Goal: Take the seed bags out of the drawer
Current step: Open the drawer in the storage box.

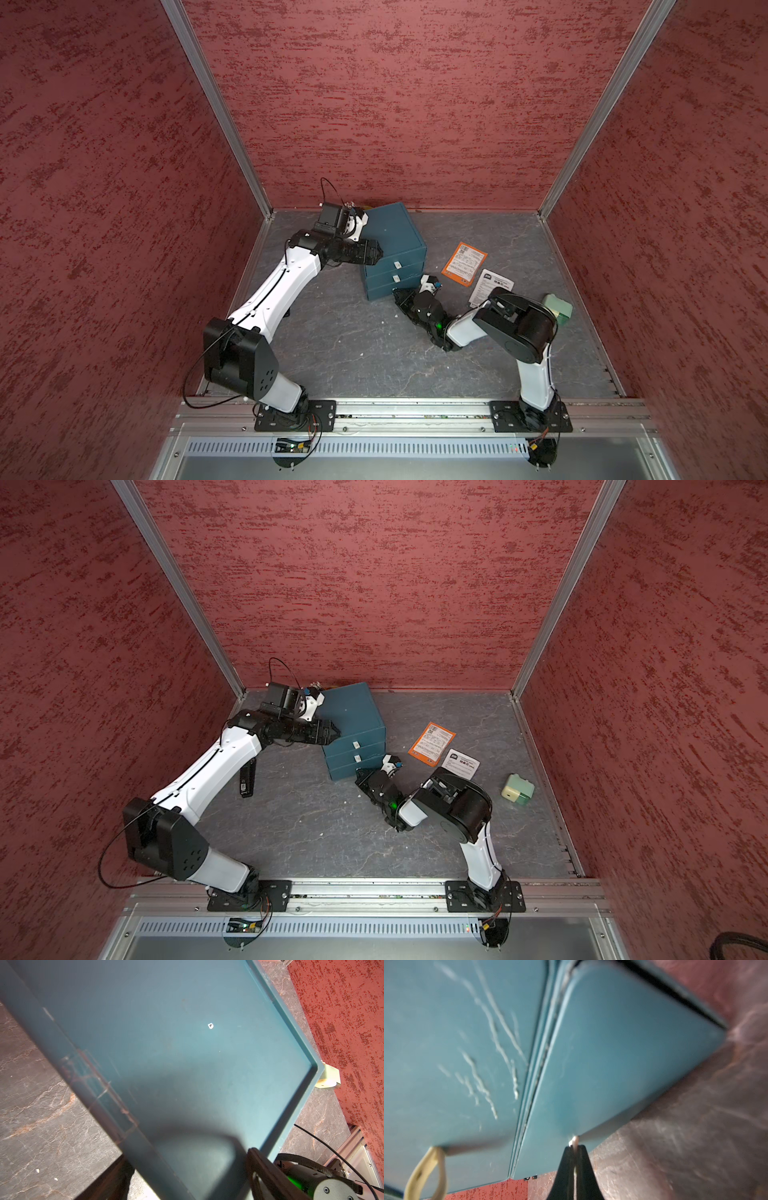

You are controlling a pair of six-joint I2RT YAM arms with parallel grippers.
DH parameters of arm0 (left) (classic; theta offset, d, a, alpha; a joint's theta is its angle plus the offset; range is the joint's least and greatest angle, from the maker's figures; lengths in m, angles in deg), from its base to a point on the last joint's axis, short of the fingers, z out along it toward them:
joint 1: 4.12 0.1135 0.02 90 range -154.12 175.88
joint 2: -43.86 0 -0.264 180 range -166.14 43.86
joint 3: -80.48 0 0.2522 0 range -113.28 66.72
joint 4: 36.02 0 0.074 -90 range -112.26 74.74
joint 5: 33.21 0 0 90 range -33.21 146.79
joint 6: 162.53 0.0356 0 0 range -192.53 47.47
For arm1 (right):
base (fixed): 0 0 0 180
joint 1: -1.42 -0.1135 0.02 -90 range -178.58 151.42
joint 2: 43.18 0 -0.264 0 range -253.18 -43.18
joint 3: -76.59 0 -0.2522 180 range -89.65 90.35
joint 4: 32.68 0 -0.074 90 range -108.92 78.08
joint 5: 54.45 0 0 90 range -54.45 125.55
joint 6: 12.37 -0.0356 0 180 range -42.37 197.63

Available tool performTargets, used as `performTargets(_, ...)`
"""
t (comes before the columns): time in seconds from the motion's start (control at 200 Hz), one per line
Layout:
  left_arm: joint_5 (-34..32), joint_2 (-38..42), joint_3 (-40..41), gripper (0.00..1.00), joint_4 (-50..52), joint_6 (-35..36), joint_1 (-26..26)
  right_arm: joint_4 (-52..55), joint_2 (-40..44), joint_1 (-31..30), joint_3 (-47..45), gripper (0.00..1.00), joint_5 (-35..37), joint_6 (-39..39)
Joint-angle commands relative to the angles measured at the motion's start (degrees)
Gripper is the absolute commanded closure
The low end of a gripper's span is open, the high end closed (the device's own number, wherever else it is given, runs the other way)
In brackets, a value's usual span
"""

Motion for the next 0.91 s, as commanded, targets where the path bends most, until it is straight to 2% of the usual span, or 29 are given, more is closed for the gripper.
performTargets(0.0, 1.5, -0.4, 0.6, 0.13, 1.5, 2.4, -0.3, 0.4, 2.9, -1.8, -3.0, 1.00, 1.6, -0.6)
performTargets(0.436, 1.3, -0.1, 0.6, 0.13, 1.5, 2.6, 0.0, 7.8, 14.6, -8.6, -13.7, 1.00, 6.6, -4.0)
performTargets(0.902, 1.6, 0.7, 1.1, 0.13, 1.3, 2.5, 0.0, 17.5, 24.5, -13.5, -18.1, 1.00, 11.9, -6.0)
